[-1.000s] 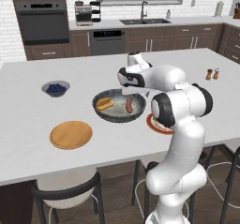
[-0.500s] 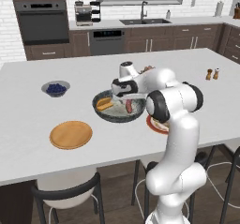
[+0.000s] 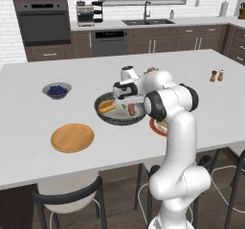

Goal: Place one bun and one sausage from the bowl on each plate.

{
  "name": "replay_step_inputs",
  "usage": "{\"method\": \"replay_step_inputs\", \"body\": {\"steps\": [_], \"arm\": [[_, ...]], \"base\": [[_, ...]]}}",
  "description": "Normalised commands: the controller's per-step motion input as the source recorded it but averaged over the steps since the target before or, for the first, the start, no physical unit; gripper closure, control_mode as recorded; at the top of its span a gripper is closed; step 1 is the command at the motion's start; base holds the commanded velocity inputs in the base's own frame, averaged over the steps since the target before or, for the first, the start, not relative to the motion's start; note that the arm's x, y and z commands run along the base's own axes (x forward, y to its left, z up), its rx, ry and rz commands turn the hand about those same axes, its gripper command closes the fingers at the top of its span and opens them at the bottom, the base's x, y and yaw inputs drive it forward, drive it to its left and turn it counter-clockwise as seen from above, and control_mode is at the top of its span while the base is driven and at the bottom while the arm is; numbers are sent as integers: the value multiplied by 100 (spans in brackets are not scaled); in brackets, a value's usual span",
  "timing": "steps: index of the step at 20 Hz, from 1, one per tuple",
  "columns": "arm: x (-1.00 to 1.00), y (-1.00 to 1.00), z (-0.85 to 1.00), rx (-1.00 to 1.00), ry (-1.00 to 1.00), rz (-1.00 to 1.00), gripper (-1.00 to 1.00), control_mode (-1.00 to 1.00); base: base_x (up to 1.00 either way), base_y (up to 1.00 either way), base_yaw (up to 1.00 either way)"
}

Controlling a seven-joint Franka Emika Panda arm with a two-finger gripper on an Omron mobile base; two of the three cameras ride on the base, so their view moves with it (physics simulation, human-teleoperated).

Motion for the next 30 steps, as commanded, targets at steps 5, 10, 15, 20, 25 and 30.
{"method": "replay_step_inputs", "body": {"steps": [5, 10, 15, 20, 25, 30], "arm": [[11, 0, -26, 0, 2, 0, -100, -100], [0, 0, -28, 0, 6, 0, -100, -100], [0, 0, -21, 0, 1, 0, 100, -100], [0, 0, -1, 0, 0, 0, 100, -100], [-21, 0, 46, 0, -3, 0, 100, -100], [-84, 0, 98, 9, -17, 0, 100, -100]], "base": [[0, 0, 0], [0, 0, 0], [0, 0, 0], [0, 0, 0], [0, 0, 0], [0, 0, 0]]}}
